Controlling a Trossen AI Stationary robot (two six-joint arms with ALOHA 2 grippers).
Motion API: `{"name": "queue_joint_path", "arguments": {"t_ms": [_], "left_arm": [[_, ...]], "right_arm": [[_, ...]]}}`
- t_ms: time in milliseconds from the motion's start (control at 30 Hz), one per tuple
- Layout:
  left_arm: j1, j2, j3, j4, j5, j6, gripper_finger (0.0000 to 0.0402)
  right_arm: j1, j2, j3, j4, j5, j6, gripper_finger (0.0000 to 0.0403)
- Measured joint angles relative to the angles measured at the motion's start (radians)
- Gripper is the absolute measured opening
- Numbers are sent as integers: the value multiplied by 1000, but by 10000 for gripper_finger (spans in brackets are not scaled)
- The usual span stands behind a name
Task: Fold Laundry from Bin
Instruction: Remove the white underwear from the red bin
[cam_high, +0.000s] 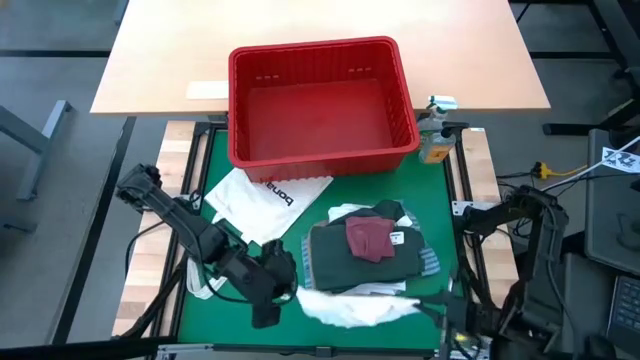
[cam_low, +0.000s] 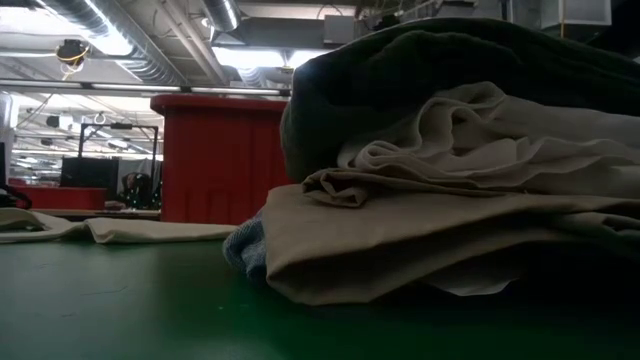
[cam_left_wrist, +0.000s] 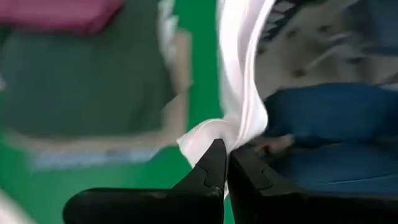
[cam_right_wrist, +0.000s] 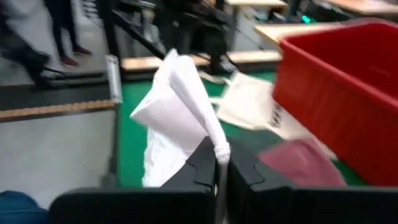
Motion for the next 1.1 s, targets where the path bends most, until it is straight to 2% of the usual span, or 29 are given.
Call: {"name": "queue_joint_path", "arguments": {"t_ms": [133,233,400,700,1100], "left_arm": [[22,4,0,-143,-83,-82,0],[45,6,0,-184,-153,-119,0],[98,22,1,-198,-185,-125,0],[221,71,1,-324,-195,-108,0],[310,182,1,-361,-165,-18,0]], "right_arm": [[-8,2,-4,-244,-36,272,12],[-21,1,-34,-368,-83,445,12],[-58,1,-120,-438,-173,587,12],[-157,1,-226,-441,-272,556,12],[-297,1,-376,-440,-338,526,12]]}}
